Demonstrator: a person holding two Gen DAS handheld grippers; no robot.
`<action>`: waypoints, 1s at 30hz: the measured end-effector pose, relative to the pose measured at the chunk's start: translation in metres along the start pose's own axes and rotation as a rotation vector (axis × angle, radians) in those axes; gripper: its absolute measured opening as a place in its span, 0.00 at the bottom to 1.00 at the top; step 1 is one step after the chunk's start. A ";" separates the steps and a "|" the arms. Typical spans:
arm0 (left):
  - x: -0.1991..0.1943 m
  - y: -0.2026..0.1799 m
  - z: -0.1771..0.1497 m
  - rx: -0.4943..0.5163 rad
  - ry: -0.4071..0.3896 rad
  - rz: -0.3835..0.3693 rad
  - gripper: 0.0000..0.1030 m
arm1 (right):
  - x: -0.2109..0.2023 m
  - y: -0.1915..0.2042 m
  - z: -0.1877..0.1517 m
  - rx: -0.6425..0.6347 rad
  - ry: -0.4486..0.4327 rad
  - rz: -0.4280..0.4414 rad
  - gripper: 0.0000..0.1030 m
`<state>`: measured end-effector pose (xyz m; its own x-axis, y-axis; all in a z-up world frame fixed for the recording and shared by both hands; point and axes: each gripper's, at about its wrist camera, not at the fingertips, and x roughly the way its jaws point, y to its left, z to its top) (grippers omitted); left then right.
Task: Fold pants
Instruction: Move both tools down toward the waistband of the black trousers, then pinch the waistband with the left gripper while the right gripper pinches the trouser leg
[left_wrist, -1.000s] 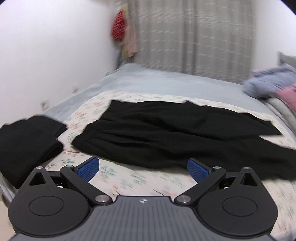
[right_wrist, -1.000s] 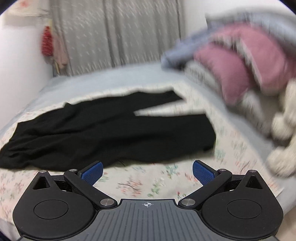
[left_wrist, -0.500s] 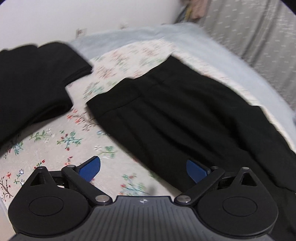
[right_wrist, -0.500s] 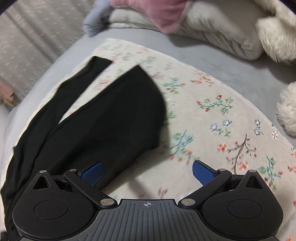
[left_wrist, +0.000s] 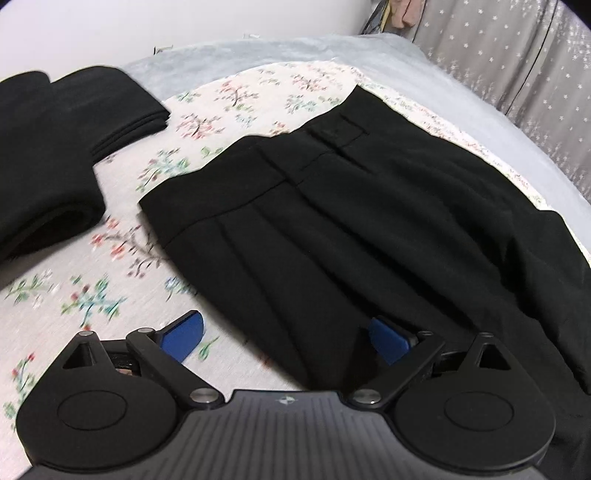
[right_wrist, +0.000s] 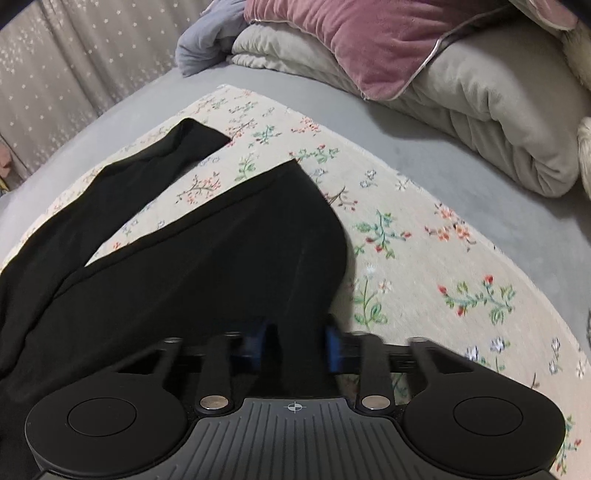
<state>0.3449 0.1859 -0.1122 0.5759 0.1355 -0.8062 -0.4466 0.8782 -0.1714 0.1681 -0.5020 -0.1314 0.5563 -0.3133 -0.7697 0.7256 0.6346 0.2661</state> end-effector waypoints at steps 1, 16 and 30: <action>0.001 -0.002 0.001 -0.003 -0.005 -0.007 0.89 | 0.001 -0.002 0.002 0.006 -0.004 0.000 0.13; -0.021 0.029 0.019 -0.134 -0.084 -0.101 0.02 | -0.040 -0.008 0.014 0.002 -0.190 0.051 0.03; -0.065 0.053 0.018 -0.146 -0.157 -0.113 0.01 | -0.077 -0.002 0.008 -0.124 -0.294 0.043 0.02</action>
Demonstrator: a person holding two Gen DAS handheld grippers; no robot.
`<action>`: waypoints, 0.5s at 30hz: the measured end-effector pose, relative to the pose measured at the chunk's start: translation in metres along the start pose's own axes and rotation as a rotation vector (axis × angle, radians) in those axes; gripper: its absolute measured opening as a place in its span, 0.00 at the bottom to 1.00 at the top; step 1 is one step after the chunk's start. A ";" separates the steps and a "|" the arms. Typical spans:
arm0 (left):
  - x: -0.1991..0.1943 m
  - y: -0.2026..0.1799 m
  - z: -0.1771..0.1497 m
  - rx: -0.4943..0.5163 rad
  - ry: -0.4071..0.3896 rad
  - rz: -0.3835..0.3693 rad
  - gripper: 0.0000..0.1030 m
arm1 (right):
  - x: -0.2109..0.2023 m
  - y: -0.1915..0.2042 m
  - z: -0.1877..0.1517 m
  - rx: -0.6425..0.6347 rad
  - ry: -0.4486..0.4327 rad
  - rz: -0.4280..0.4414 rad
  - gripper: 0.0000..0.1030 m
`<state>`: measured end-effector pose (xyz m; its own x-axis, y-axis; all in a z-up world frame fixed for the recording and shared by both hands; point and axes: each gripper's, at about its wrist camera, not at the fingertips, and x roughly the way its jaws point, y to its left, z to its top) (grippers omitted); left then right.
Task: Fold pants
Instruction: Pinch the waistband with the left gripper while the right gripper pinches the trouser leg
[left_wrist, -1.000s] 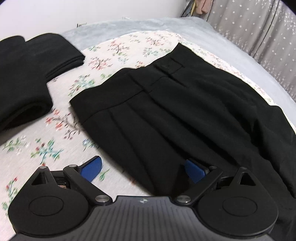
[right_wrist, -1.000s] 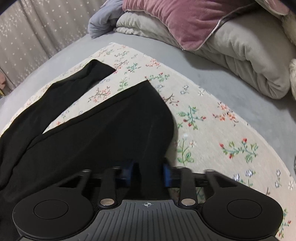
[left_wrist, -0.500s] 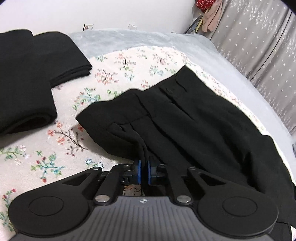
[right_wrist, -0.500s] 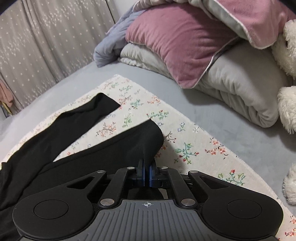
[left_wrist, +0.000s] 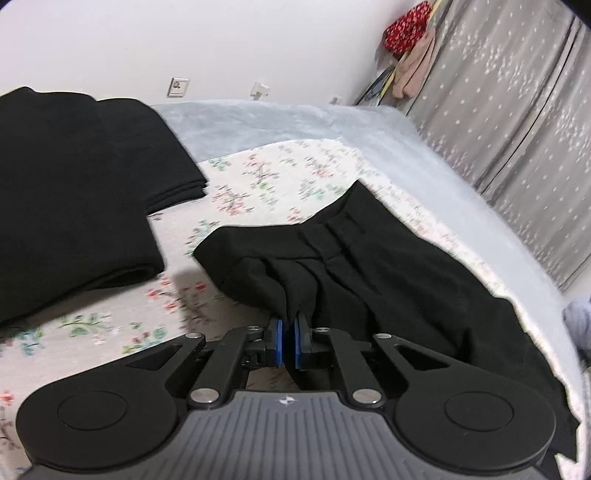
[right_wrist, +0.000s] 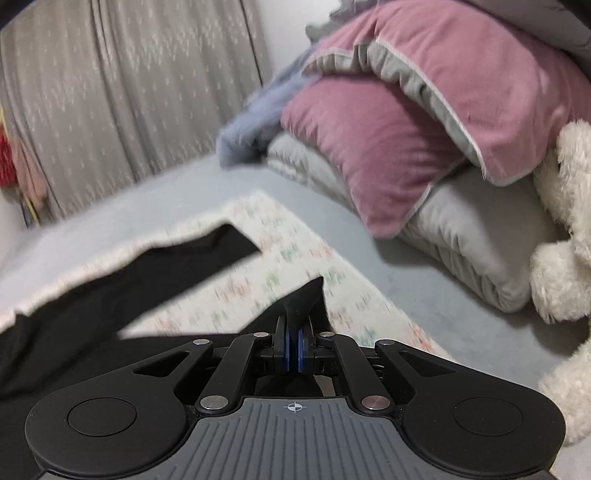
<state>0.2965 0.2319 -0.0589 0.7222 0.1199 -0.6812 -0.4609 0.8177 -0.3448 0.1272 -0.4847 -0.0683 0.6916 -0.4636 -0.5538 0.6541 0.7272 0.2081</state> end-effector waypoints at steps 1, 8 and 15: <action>0.000 0.000 -0.001 0.011 0.003 0.015 0.01 | 0.008 -0.002 -0.004 -0.006 0.050 -0.016 0.02; -0.010 0.002 -0.006 0.045 -0.020 0.043 0.01 | 0.005 0.002 -0.018 -0.057 0.059 -0.018 0.03; -0.008 0.011 -0.013 0.073 0.011 0.113 0.02 | 0.014 -0.002 -0.027 -0.085 0.154 -0.064 0.03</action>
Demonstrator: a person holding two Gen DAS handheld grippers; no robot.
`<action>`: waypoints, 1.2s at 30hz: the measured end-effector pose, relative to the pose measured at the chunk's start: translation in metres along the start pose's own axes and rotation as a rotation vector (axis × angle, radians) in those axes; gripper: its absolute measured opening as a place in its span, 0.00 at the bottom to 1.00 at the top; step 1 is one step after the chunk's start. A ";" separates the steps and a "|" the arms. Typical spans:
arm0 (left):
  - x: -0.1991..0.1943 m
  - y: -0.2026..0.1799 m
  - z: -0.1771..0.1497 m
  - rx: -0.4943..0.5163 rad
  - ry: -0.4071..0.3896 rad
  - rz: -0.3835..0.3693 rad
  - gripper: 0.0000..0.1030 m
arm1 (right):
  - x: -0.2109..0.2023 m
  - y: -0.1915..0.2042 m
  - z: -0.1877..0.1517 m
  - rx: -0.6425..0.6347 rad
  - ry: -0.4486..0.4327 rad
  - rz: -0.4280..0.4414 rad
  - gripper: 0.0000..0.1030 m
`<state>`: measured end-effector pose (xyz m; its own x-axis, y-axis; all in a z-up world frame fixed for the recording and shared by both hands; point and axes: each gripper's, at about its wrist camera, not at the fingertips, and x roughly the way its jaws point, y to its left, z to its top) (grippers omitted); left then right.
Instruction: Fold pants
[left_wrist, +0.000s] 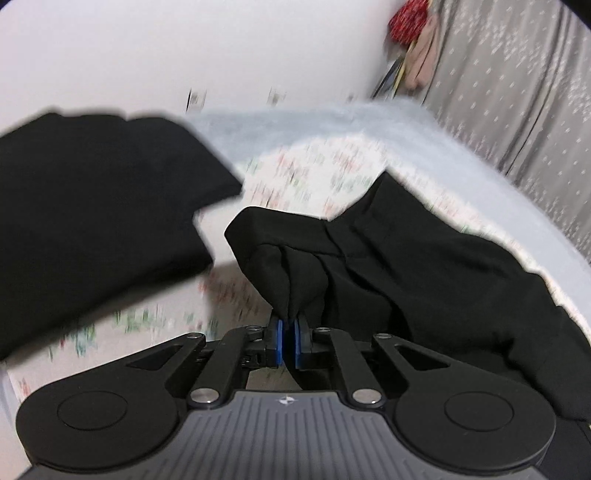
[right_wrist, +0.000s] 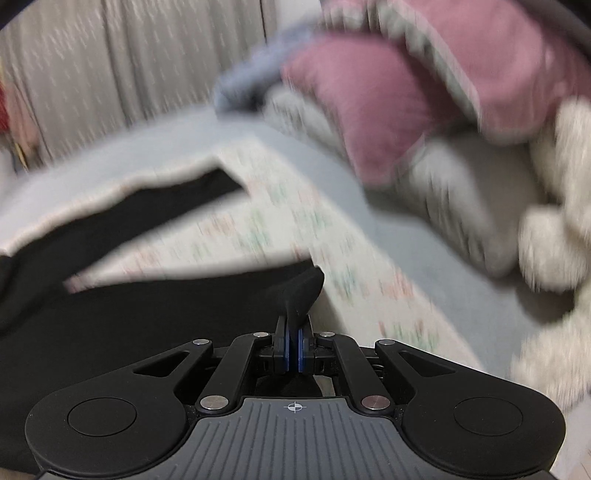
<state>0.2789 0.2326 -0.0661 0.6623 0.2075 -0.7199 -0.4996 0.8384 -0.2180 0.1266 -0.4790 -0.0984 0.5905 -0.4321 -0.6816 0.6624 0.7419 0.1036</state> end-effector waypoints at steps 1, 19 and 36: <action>0.005 0.001 -0.002 -0.004 0.029 0.009 0.02 | 0.010 -0.001 -0.003 -0.011 0.051 -0.018 0.03; -0.012 0.022 0.013 -0.064 -0.061 0.140 0.37 | 0.002 -0.018 0.006 -0.020 -0.049 -0.301 0.21; 0.080 -0.109 0.072 0.276 -0.116 -0.072 0.80 | 0.068 0.057 0.058 -0.332 -0.067 -0.124 0.25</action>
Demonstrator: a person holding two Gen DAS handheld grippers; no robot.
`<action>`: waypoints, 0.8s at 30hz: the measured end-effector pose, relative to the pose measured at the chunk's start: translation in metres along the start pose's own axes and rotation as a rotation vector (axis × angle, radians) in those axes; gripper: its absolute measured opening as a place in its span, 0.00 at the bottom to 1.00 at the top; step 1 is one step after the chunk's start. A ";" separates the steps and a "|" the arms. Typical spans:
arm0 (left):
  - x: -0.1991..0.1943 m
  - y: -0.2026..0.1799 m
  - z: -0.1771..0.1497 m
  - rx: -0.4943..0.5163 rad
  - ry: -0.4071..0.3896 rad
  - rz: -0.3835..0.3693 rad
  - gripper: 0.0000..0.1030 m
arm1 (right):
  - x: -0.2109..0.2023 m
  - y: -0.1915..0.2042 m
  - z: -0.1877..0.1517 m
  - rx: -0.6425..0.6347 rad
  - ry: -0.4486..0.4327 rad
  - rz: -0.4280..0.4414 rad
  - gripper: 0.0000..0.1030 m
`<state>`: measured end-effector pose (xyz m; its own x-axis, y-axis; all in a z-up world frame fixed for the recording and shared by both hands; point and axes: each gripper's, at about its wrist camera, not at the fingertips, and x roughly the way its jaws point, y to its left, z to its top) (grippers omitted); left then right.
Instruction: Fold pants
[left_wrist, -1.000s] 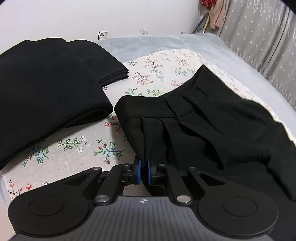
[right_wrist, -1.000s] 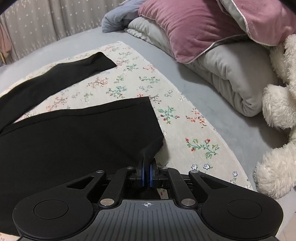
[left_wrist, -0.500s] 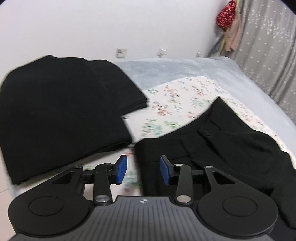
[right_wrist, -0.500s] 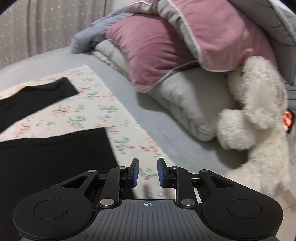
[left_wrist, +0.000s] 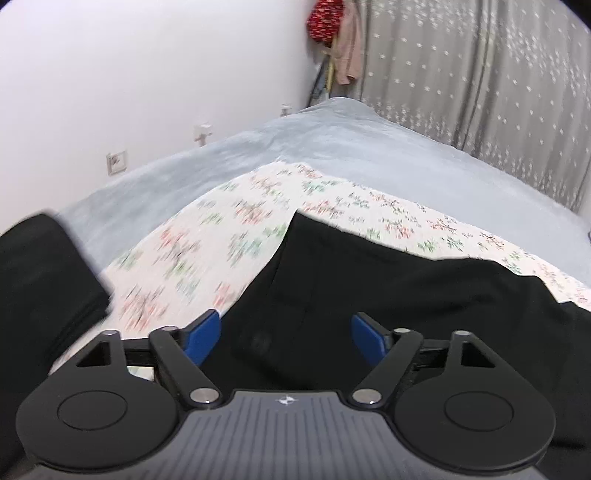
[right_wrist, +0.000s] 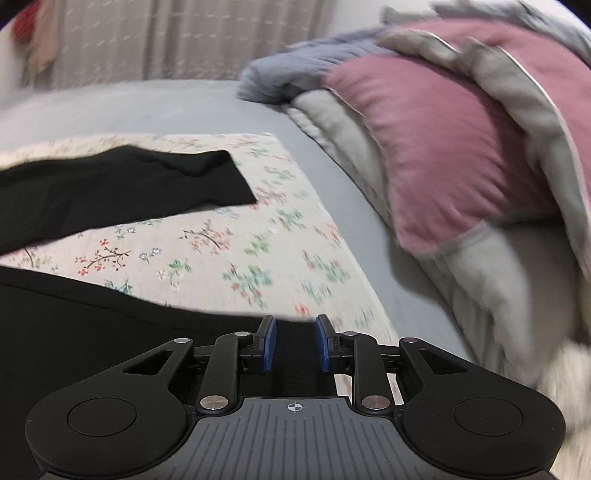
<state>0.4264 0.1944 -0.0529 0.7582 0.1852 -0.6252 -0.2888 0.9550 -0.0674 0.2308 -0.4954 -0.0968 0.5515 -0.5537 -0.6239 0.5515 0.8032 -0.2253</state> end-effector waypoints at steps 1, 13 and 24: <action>0.013 -0.003 0.006 0.006 -0.001 -0.008 0.82 | 0.008 0.006 0.005 -0.039 -0.008 -0.001 0.29; 0.123 -0.041 0.046 0.047 0.077 0.009 0.84 | 0.114 0.091 0.084 -0.333 -0.141 0.036 0.35; 0.153 -0.074 0.046 0.202 0.027 0.105 0.11 | 0.208 0.154 0.131 -0.708 -0.180 0.039 0.04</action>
<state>0.5909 0.1628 -0.1075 0.7134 0.2821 -0.6414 -0.2399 0.9584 0.1547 0.5122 -0.5159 -0.1627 0.6902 -0.5002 -0.5229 0.0261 0.7393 -0.6728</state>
